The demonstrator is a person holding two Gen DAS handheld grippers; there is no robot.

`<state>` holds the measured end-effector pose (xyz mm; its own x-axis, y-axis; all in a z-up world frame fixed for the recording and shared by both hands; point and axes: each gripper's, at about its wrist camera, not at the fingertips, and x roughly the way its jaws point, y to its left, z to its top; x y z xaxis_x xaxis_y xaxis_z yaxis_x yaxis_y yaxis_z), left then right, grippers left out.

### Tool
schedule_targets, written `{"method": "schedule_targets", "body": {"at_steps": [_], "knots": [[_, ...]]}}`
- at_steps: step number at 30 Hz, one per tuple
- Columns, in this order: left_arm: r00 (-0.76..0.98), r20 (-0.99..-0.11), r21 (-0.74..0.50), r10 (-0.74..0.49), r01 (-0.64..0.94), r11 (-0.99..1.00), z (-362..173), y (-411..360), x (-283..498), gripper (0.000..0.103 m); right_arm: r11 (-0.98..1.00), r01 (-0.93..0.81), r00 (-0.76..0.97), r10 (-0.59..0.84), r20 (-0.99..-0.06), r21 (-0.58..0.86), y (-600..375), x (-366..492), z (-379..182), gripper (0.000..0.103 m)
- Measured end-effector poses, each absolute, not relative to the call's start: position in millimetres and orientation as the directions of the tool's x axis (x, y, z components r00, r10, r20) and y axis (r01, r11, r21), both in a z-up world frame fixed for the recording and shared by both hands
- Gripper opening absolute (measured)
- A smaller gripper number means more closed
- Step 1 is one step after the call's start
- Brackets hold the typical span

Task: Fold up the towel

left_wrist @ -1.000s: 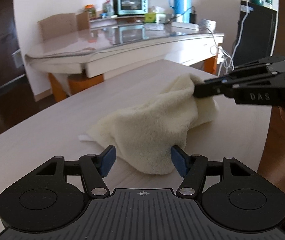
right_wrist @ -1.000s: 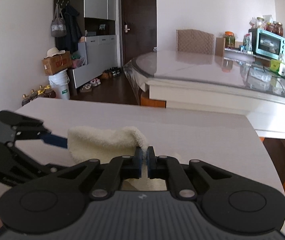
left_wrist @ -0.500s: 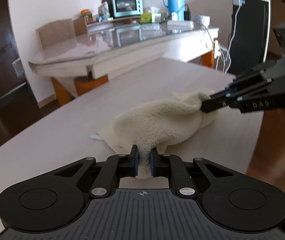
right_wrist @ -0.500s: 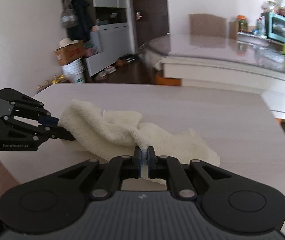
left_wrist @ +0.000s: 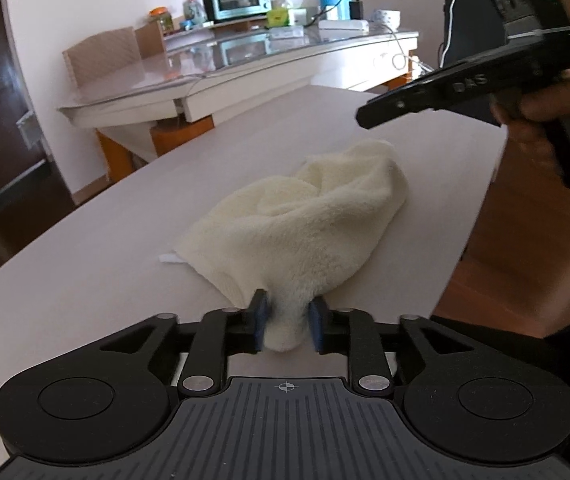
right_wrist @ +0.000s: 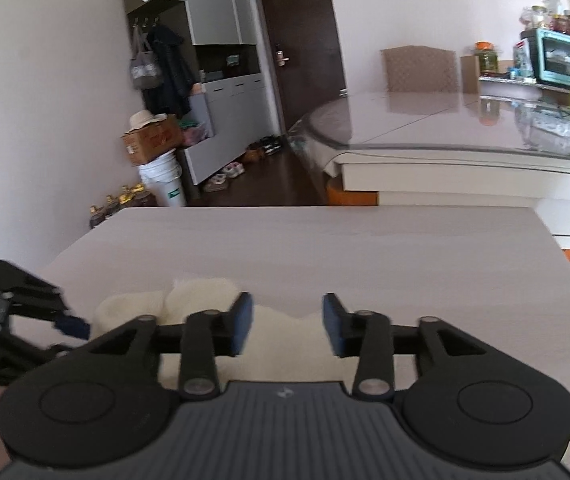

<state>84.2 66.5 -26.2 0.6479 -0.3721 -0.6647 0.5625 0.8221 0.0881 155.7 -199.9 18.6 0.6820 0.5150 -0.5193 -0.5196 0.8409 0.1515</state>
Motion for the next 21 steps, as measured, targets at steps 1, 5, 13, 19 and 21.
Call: {"method": "schedule_targets", "body": {"at_steps": [1, 5, 13, 19, 21], "knots": [[0.648, -0.660, 0.074, -0.380, 0.559, 0.826, -24.3, 70.9, 83.5, 0.039, 0.848, -0.513, 0.688, 0.497, -0.528, 0.130, -197.6, 158.2, 16.7, 0.046], [0.672, -0.642, 0.058, -0.368, 0.521, 0.851, -13.2, 89.8, 87.5, 0.047, 0.866, -0.499, 0.693, 0.426, -0.582, 0.040, -187.3, 176.1, 0.3, 0.046], [0.747, -0.606, 0.084, -0.274, 0.402, 0.912, 4.3, 103.2, 147.8, 0.052, 0.848, -0.530, 0.630, 0.391, -0.671, -0.004, -177.3, 186.6, -24.6, 0.047], [0.697, -0.661, 0.154, -0.276, 0.487, 0.860, -14.6, 68.2, 191.7, 0.052, 0.827, -0.561, 0.591, 0.409, -0.695, 0.009, -187.3, 167.8, -26.5, 0.052], [0.667, -0.691, 0.163, -0.278, 0.519, 0.839, -25.6, 58.4, 202.4, 0.052, 0.829, -0.559, 0.592, 0.415, -0.691, 0.019, -192.2, 165.2, -23.8, 0.052]]}}
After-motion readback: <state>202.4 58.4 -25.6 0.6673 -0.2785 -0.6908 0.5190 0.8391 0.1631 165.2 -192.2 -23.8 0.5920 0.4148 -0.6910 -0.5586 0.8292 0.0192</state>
